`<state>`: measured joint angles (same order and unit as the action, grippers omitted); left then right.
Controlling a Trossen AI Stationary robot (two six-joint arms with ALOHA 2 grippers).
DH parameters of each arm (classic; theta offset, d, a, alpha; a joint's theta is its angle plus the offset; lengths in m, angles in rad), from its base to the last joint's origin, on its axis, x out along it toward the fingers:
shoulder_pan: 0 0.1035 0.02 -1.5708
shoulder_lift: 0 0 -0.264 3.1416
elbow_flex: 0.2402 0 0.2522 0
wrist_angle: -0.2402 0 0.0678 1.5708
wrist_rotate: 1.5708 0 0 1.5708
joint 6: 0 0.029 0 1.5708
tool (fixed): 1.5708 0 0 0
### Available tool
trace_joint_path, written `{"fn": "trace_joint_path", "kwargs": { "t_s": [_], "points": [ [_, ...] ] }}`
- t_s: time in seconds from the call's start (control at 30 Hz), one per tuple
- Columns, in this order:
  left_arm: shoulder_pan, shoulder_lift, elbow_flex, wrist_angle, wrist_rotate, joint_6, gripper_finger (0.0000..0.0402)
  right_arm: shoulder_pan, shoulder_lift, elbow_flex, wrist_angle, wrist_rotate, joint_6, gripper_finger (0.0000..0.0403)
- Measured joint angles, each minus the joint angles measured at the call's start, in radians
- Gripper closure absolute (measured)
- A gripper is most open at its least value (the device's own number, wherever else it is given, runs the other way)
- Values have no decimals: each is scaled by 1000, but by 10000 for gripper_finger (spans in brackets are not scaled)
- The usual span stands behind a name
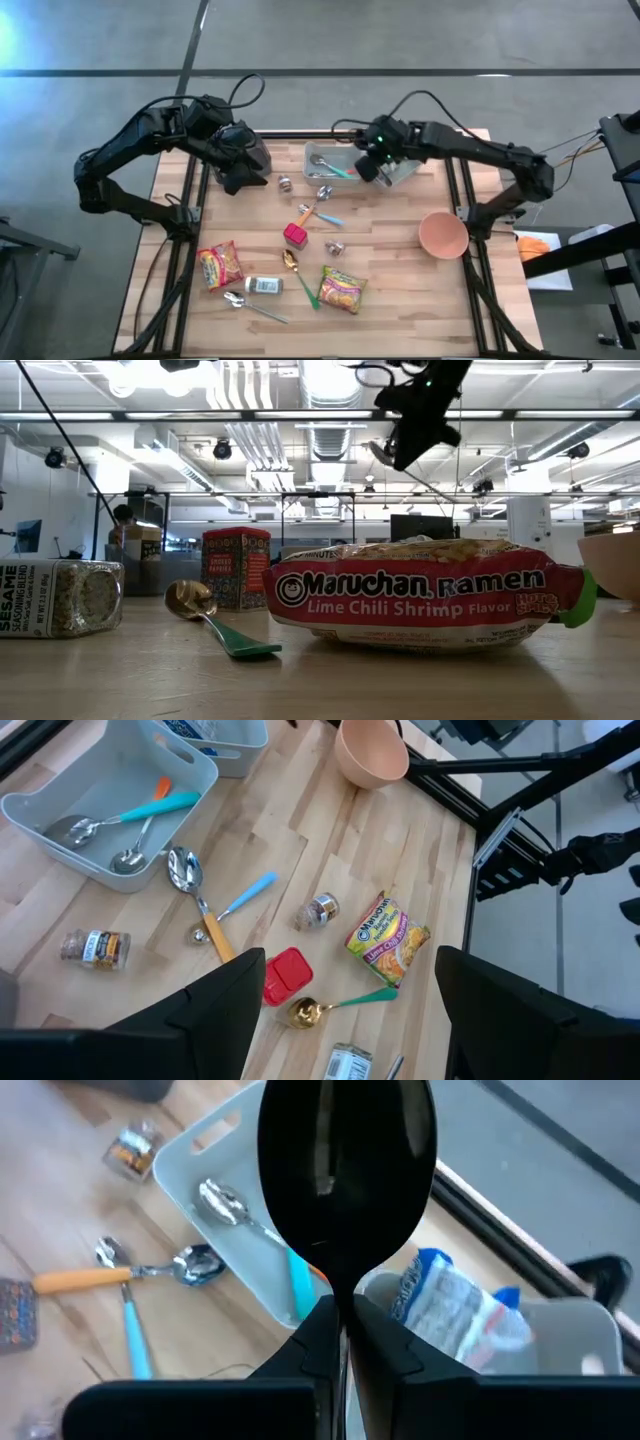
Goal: Pick & Place Food Item
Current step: Put the black spoon into the left gray bin
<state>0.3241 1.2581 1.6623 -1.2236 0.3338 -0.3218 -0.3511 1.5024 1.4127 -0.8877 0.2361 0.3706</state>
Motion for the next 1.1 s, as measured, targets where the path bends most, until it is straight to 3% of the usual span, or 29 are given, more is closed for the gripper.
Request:
{"fn": "trace_joint_path", "kwargs": {
  "t_s": [0.43,0.7,0.83,1.1],
  "points": [
    [-1,0,0,0,0,3,105,-109,344,320,11,-183,-340,391],
    [-1,0,0,0,0,3,105,-126,566,540,-112,-195,-519,391],
    [-1,0,0,0,0,2,105,-132,666,632,-192,-220,-570,391],
    [-1,0,0,0,0,2,105,-140,759,738,-192,-293,-588,391]
  ]
}}
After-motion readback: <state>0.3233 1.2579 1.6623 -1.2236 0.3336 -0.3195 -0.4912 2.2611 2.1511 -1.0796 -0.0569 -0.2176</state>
